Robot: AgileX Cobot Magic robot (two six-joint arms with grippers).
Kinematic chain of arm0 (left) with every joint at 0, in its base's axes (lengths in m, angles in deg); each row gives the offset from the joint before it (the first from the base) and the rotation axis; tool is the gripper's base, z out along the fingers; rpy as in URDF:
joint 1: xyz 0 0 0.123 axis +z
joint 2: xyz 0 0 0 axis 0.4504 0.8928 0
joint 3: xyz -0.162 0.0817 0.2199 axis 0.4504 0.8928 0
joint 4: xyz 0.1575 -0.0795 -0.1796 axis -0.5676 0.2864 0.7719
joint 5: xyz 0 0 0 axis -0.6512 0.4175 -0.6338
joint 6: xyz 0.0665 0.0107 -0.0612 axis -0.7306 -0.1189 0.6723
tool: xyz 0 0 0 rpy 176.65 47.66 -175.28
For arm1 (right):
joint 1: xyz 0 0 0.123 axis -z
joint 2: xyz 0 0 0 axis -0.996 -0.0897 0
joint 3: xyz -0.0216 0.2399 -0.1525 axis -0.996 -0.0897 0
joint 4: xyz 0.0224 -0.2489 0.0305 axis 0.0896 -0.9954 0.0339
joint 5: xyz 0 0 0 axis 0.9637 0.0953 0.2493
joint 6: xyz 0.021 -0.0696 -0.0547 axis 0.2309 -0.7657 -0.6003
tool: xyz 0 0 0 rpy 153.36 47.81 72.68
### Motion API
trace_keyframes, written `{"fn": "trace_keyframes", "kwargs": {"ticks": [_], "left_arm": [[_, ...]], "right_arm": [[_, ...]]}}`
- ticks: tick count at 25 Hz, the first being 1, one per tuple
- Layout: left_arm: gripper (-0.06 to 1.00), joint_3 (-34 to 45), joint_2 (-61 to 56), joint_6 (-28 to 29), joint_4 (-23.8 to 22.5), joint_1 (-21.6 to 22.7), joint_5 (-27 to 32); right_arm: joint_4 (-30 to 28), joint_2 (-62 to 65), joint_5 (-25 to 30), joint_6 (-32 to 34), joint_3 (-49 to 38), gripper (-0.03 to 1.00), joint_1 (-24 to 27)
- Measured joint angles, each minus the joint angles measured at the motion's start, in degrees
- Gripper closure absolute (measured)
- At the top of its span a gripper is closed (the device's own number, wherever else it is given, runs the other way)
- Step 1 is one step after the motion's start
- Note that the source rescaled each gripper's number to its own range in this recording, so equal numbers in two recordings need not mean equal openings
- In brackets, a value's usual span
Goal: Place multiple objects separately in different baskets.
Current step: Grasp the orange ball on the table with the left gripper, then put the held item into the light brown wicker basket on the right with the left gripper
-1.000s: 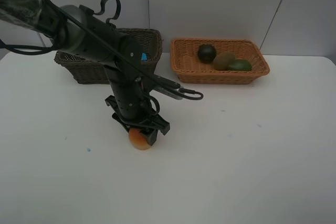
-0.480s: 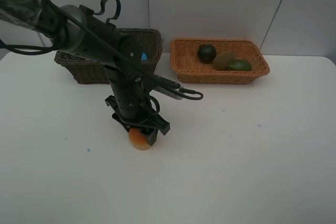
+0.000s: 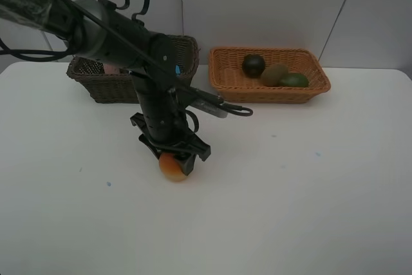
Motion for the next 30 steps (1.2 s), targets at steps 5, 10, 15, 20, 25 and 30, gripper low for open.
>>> {"fn": "trace_keyframes", "kwargs": {"ticks": [5, 10, 15, 20, 25, 30], "left_arm": [[0.24, -5.43, 0.02, 0.0, 0.0, 0.0, 7.27], [0.24, -11.36, 0.02, 0.02, 0.0, 0.0, 12.37], [0.24, -16.85, 0.06, 0.16, 0.0, 0.0, 14.5], [0.24, -21.11, 0.06, 0.16, 0.0, 0.0, 14.56], [0.24, -26.03, 0.06, 0.16, -0.17, 0.0, 14.19], [0.24, -29.44, 0.06, 0.16, -0.22, 0.0, 13.22]], "right_arm": [[0.0, 0.0, 0.0, 0.0, 0.0, -0.03, 0.0], [0.0, 0.0, 0.0, 0.0, 0.0, -0.03, 0.0], [0.0, 0.0, 0.0, 0.0, 0.0, -0.03, 0.0], [0.0, 0.0, 0.0, 0.0, 0.0, -0.03, 0.0], [0.0, 0.0, 0.0, 0.0, 0.0, -0.03, 0.0], [0.0, 0.0, 0.0, 0.0, 0.0, -0.03, 0.0]]}}
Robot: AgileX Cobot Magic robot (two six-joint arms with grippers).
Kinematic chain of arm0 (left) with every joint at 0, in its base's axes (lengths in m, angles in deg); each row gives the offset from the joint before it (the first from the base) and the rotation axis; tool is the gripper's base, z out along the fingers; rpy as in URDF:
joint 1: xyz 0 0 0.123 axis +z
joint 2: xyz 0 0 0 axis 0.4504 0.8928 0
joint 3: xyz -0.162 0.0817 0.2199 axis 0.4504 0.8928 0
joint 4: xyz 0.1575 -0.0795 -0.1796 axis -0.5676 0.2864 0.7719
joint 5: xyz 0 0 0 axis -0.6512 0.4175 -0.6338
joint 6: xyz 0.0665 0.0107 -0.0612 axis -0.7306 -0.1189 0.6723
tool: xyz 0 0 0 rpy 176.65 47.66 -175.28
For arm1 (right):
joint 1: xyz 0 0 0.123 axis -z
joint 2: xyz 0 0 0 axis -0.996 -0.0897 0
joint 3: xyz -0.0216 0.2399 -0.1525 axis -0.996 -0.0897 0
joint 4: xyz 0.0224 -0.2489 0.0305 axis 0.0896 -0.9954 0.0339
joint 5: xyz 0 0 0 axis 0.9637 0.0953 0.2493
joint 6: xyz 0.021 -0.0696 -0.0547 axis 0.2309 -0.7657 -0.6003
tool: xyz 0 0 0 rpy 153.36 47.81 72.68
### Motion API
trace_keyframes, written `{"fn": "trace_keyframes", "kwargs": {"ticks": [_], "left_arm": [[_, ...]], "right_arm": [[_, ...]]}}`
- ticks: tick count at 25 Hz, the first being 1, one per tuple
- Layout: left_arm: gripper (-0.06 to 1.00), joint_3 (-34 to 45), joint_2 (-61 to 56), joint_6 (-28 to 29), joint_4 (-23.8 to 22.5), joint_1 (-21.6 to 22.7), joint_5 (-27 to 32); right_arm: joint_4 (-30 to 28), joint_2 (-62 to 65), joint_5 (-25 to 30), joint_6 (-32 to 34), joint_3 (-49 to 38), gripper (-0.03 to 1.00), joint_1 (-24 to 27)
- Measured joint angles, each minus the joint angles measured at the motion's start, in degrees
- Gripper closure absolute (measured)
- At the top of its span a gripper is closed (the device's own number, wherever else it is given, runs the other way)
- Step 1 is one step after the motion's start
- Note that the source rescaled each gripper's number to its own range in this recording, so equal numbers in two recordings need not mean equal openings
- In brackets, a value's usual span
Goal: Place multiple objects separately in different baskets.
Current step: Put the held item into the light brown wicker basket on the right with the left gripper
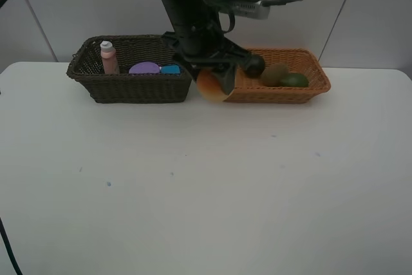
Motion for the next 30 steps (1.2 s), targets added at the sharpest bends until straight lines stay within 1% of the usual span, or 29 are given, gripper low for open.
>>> {"fn": "trace_keyframes", "kwargs": {"ticks": [4, 10, 19, 26, 30], "left_arm": [[0.24, -0.46, 0.0, 0.0, -0.19, 0.0, -1.34], [0.24, -0.46, 1.24, 0.0, -1.56, 0.0, -10.42], [0.24, -0.46, 4.49, 0.0, -1.73, 0.0, -18.01], [0.24, -0.46, 7.2, 0.0, -1.73, 0.0, -31.15], [0.24, -0.5, 7.89, 0.0, -1.73, 0.0, -34.32]], "right_arm": [[0.0, 0.0, 0.0, 0.0, 0.0, -0.03, 0.0], [0.0, 0.0, 0.0, 0.0, 0.0, -0.03, 0.0], [0.0, 0.0, 0.0, 0.0, 0.0, -0.03, 0.0], [0.0, 0.0, 0.0, 0.0, 0.0, -0.03, 0.0], [0.0, 0.0, 0.0, 0.0, 0.0, -0.03, 0.0]]}}
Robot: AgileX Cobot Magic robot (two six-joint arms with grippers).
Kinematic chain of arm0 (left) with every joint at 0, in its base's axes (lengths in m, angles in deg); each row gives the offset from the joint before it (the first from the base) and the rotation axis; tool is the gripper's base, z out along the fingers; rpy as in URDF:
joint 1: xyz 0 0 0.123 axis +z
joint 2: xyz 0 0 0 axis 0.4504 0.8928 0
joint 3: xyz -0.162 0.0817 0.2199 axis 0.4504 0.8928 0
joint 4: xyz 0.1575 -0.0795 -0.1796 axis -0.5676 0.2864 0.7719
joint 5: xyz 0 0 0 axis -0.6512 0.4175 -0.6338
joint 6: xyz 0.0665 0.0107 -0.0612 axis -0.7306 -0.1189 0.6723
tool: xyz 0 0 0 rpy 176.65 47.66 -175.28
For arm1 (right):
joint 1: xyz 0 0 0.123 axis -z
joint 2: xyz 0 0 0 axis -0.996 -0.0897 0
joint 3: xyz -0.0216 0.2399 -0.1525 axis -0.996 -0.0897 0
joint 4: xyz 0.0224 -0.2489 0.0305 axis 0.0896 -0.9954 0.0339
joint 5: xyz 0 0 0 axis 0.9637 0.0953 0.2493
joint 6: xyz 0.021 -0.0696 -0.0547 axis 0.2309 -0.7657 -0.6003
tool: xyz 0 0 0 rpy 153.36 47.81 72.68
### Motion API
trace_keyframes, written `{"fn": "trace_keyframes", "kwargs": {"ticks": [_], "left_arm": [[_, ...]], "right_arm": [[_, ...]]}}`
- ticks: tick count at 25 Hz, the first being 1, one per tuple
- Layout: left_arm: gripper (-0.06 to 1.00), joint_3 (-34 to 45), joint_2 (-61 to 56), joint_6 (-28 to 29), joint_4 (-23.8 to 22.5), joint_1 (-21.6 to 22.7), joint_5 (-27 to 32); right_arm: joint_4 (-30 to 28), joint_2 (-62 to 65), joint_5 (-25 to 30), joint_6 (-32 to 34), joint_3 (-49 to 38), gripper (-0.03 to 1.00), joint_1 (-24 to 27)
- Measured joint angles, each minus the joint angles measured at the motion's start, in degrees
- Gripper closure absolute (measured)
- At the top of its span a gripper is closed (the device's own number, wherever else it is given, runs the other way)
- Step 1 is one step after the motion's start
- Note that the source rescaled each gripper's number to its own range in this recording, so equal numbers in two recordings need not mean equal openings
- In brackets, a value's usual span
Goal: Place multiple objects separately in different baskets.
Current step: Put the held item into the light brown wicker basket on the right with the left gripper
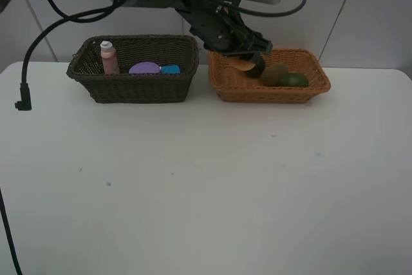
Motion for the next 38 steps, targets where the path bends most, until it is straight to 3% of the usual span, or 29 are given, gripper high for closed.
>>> {"fn": "trace_keyframes", "kwargs": {"ticks": [19, 38], "left_arm": [[0.24, 0.0, 6.87, -0.17, -3.59, 0.89, -13.4], [0.24, 0.0, 8.02, -0.83, -4.47, 1.71, -15.98]], "right_arm": [[0.0, 0.0, 0.0, 0.0, 0.0, -0.03, 0.0], [0.0, 0.0, 0.0, 0.0, 0.0, -0.03, 0.0]]}}
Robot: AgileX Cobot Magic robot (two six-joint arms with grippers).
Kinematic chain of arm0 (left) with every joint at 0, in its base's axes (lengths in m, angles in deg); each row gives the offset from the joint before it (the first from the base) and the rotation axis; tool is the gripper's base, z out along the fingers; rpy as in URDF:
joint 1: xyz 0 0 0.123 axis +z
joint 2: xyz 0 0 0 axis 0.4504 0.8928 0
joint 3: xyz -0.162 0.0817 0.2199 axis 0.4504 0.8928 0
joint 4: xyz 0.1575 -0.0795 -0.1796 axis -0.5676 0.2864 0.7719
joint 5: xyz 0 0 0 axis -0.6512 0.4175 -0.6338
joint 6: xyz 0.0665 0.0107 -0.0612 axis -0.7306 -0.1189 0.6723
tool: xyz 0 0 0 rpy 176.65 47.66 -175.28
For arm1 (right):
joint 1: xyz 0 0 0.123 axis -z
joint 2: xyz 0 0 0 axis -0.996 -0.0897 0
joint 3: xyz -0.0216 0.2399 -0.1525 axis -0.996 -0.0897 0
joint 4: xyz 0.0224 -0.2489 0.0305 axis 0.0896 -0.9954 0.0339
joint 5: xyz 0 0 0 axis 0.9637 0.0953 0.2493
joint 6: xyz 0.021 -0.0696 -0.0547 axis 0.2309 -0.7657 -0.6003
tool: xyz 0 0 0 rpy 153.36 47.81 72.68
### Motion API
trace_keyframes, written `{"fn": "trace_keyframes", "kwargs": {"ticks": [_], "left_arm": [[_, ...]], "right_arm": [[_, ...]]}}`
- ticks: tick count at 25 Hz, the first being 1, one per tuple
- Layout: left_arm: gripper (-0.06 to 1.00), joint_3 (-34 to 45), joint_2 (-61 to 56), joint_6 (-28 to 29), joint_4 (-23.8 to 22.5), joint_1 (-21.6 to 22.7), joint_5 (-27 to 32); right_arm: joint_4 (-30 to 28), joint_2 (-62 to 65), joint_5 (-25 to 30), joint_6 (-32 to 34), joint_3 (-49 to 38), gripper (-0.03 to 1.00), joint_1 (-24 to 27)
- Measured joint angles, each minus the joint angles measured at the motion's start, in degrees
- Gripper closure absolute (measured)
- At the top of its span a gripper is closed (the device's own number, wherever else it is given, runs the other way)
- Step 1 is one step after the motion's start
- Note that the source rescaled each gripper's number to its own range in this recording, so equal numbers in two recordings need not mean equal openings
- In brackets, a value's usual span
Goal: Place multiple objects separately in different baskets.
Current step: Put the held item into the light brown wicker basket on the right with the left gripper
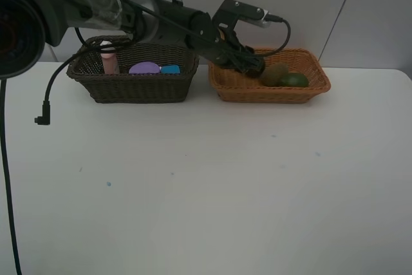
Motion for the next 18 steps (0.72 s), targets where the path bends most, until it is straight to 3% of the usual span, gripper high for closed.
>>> {"fn": "trace_keyframes", "kwargs": {"ticks": [4, 6, 18], "left_arm": [[0.02, 0.0, 0.0, -0.7, -0.02, 0.0, 0.0], [-0.03, 0.0, 0.0, -0.7, -0.02, 0.05, 0.0], [-0.05, 0.0, 0.0, -1.48, -0.02, 0.05, 0.0]], "right_arm": [[0.0, 0.0, 0.0, 0.0, 0.0, -0.03, 0.0], [0.0, 0.0, 0.0, 0.0, 0.0, -0.03, 0.0], [0.0, 0.0, 0.0, 0.0, 0.0, -0.03, 0.0]]}}
